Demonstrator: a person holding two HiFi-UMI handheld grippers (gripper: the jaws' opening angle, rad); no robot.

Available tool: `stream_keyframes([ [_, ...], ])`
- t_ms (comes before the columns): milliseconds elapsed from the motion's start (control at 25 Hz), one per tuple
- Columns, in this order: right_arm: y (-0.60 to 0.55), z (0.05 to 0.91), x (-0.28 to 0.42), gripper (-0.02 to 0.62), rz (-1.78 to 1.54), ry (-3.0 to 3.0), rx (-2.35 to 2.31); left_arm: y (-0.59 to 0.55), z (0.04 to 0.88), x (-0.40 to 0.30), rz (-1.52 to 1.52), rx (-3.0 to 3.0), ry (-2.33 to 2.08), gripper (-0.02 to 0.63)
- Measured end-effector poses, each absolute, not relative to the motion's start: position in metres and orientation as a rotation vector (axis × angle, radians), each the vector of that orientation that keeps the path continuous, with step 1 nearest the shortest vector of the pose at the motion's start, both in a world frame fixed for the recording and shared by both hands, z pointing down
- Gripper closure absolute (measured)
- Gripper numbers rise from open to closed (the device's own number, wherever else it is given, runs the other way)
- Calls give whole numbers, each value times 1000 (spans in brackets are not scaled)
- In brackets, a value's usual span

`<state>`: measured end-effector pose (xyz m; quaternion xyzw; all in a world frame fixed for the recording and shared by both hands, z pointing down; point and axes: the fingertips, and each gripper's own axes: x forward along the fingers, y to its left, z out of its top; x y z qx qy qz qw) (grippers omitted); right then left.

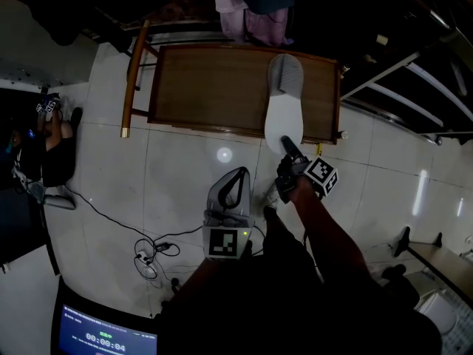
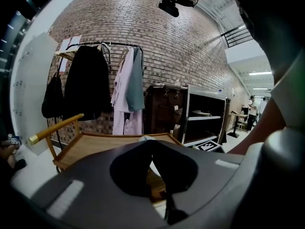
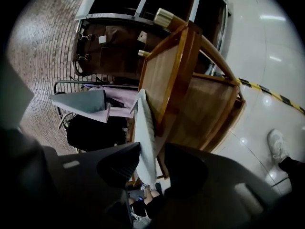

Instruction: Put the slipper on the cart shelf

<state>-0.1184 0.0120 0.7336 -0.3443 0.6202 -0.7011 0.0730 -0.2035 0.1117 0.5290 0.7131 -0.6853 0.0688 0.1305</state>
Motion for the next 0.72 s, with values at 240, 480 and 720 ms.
stream_keyframes([
  [240,9,719,-123,541,-2039,1969,-1006,111,525,-211,190,2073,-2016,594],
  [480,18,689,-127,559,-1936,2080,-935,116,530,-221,127,1984,-1998,594],
  [720,32,653,-114,561,-1776,2282,-948,115,519,-243,56,1899,-2033,594],
])
